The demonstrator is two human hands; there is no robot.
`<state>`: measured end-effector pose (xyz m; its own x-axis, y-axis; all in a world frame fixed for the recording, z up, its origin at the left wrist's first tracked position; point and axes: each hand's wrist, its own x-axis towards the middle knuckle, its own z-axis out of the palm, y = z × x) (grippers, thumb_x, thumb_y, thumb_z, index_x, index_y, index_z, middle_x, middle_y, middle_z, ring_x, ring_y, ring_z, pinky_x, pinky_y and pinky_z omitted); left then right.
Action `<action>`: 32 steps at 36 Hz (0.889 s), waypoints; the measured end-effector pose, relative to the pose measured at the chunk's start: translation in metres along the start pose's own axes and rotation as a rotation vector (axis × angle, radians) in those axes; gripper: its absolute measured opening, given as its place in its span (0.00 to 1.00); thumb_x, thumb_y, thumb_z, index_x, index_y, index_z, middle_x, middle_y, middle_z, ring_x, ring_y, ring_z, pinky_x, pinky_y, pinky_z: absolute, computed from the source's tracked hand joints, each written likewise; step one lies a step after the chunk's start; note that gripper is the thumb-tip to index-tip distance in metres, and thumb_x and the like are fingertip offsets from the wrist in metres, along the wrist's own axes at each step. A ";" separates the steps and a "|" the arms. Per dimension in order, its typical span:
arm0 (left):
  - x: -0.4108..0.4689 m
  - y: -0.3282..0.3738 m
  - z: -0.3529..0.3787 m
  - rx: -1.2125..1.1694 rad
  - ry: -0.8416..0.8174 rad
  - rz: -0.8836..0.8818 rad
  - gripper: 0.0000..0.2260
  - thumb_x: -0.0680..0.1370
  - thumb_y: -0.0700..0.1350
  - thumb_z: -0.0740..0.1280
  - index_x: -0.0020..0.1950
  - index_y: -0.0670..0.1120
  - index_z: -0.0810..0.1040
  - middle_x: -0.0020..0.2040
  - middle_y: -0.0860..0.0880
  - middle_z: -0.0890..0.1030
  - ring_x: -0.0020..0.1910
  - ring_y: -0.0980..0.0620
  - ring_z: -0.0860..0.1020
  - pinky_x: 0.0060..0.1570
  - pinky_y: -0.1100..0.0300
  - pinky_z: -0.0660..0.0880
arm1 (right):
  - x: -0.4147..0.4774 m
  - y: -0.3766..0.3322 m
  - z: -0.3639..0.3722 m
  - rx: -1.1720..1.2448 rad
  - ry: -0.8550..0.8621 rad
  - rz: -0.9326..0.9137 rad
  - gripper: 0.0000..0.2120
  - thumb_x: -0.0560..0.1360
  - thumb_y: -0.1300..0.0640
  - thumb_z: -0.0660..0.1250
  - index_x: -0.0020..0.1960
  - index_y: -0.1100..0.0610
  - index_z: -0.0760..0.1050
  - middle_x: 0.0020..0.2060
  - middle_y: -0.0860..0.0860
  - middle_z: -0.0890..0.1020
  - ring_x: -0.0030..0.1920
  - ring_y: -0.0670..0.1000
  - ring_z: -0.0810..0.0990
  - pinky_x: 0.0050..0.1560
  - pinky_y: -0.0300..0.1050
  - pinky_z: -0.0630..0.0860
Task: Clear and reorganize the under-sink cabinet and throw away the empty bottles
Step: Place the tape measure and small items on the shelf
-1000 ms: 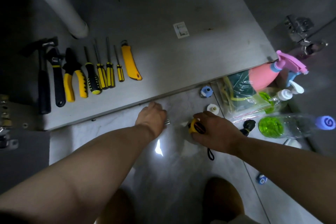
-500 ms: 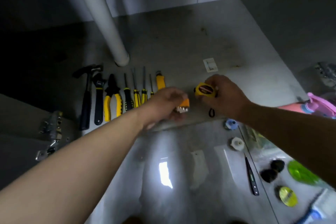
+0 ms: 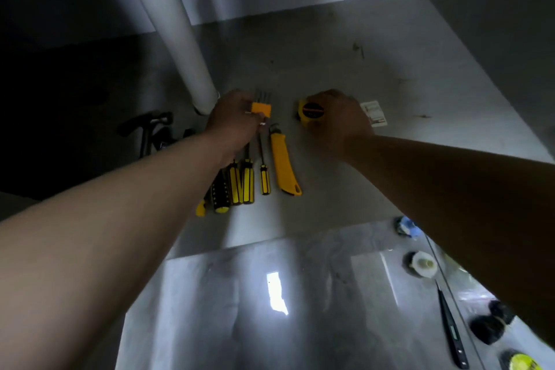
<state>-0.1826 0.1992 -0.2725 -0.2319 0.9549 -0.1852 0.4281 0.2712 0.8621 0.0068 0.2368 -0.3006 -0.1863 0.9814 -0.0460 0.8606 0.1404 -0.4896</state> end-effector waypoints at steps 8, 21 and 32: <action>0.037 -0.006 0.015 0.184 -0.013 -0.020 0.13 0.76 0.34 0.71 0.60 0.41 0.82 0.58 0.39 0.83 0.56 0.39 0.82 0.57 0.46 0.80 | -0.033 0.021 -0.005 0.186 0.150 0.087 0.22 0.77 0.59 0.65 0.70 0.54 0.69 0.68 0.56 0.67 0.62 0.59 0.74 0.59 0.53 0.75; 0.029 0.012 0.033 0.483 0.022 0.070 0.19 0.80 0.41 0.68 0.71 0.41 0.75 0.71 0.41 0.74 0.71 0.42 0.71 0.67 0.58 0.66 | -0.089 0.066 -0.031 0.129 0.166 -0.080 0.21 0.75 0.61 0.65 0.67 0.57 0.68 0.63 0.56 0.69 0.53 0.58 0.77 0.48 0.49 0.75; -0.099 0.048 0.110 0.338 -0.129 0.641 0.13 0.73 0.33 0.61 0.54 0.42 0.78 0.55 0.42 0.74 0.52 0.44 0.76 0.49 0.51 0.74 | -0.169 0.123 -0.093 -0.244 -0.034 -0.248 0.04 0.74 0.59 0.64 0.49 0.57 0.74 0.43 0.55 0.79 0.42 0.62 0.79 0.39 0.53 0.76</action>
<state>-0.0431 0.1313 -0.2650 0.2497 0.9396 0.2342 0.6961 -0.3423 0.6310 0.1878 0.1004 -0.2721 -0.4161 0.9092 0.0176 0.8743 0.4053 -0.2673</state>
